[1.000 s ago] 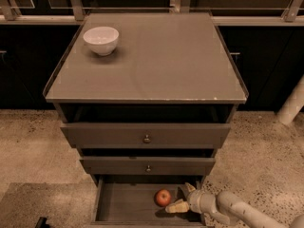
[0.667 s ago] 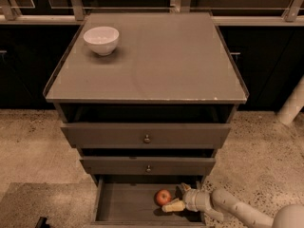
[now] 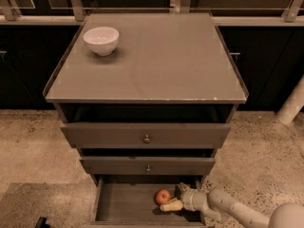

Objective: Pick apple from bottom drawer and place on counter

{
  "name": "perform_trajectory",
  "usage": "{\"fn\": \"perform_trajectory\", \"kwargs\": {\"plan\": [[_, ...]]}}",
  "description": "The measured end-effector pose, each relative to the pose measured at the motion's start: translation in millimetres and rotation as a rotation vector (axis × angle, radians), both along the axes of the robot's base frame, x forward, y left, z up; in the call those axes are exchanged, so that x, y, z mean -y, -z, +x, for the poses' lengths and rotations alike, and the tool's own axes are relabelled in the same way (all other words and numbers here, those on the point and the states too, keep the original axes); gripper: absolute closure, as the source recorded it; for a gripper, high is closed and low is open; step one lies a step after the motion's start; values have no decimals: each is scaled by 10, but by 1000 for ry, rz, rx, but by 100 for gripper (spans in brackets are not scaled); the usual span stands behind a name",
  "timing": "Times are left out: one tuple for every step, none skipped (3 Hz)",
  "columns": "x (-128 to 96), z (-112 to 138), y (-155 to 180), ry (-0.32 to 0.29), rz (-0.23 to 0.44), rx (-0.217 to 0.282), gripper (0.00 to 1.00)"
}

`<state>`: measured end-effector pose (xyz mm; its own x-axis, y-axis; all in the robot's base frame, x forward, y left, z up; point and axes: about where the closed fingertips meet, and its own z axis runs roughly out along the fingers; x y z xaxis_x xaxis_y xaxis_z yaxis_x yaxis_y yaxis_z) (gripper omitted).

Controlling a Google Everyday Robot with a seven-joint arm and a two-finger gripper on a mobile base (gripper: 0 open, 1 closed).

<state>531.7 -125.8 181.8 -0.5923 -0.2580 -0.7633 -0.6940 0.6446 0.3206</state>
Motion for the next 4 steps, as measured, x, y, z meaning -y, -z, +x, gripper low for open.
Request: {"fn": "perform_trajectory", "kwargs": {"plan": [[-128, 73, 106, 10, -19, 13, 0], [-213, 121, 177, 31, -24, 21, 0], [-271, 138, 254, 47, -38, 25, 0], [-277, 129, 336, 65, -57, 24, 0]]}}
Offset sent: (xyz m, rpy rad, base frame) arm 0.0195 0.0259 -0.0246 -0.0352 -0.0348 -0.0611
